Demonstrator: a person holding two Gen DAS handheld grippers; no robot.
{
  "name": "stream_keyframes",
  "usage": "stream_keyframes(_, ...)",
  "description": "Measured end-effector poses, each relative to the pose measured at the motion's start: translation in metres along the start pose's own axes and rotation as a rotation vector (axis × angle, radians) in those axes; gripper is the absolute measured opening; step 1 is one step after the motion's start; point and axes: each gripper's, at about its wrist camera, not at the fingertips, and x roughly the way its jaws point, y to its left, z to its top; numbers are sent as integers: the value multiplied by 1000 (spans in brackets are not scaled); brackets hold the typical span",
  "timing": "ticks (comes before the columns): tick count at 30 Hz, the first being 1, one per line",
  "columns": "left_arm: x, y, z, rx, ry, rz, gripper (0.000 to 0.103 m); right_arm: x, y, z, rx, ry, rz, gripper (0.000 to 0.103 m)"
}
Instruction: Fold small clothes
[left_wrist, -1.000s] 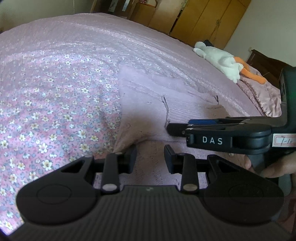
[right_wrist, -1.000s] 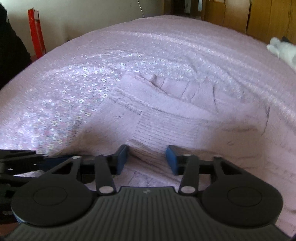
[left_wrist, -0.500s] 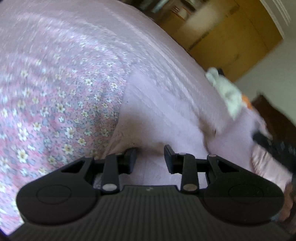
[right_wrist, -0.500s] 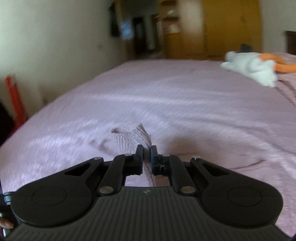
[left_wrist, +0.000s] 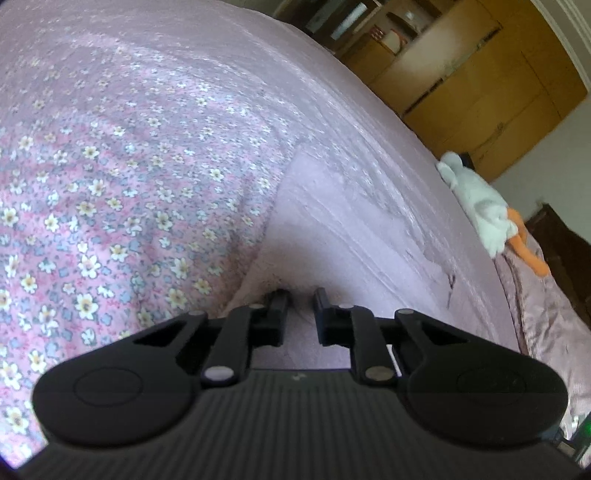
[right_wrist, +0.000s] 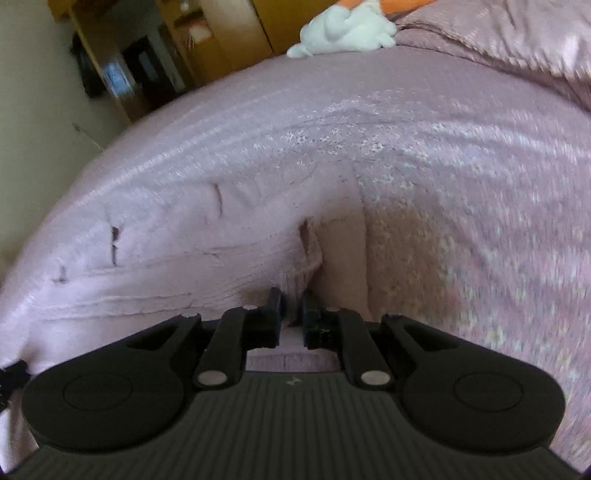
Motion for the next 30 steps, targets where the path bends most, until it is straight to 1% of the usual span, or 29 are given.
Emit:
stream_keyframes(4, -11, -13, 8, 106, -10, 37, 17, -7, -2, -3, 13, -5, -5, 12)
stream_keyframes(8, -16, -16, 10, 161, -11, 46, 18, -22, -9, -8, 8, -21, -25, 12)
stream_keyframes(10, -19, -19, 7, 191, -10, 62, 20, -32, -7, -7, 21, -33, -27, 12)
stream_keyframes(11, -20, -21, 4, 209, -10, 67, 20, -36, -4, -7, 8, -46, -28, 13)
stream_keyframes(13, -25, -26, -1, 241, -13, 67, 20, -41, 6, -4, -48, -70, -21, 29)
stream_keyframes(14, -27, -28, -3, 256, -15, 67, 20, -41, 12, -2, -79, -84, -16, 35)
stream_keyframes(15, -28, -30, -5, 271, -17, 66, 20, -40, 16, 1, -95, -94, -10, 44)
stream_keyframes(16, -30, -32, -8, 288, -17, 64, 20, -38, 21, 3, -110, -102, 8, 47)
stream_keyframes(17, -30, -34, -11, 304, -14, 64, 20, -33, 26, 6, -126, -100, 31, 47)
stream_keyframes(18, -29, -35, -13, 316, -10, 68, 20, -26, 31, 8, -148, -83, 45, 47)
stream_keyframes(19, -29, -37, -15, 325, -7, 73, 20, -18, 37, 10, -173, -58, 42, 47)
stream_keyframes(21, -28, -38, -19, 332, 3, 86, 20, 0, 49, 9, -244, -4, -7, 47)
stream_keyframes(22, -28, -38, -21, 333, 8, 90, 20, 8, 53, 7, -289, 22, -57, 47)
stream_keyframes(23, -29, -37, -22, 336, 12, 95, 20, 14, 54, 4, -325, 34, -104, 47)
stream_keyframes(24, -31, -37, -24, 343, 14, 101, 20, 13, 52, 2, -340, 23, -110, 47)
stream_keyframes(25, -33, -36, -26, 354, 12, 110, 20, 9, 49, 1, -337, 12, -106, 47)
stream_keyframes(28, -41, -32, -30, 385, 12, 137, 20, -6, 31, -1, -285, 1, -171, 48)
stream_keyframes(30, -47, -29, -32, 391, 25, 138, 20, -21, 16, -2, -256, 6, -173, 48)
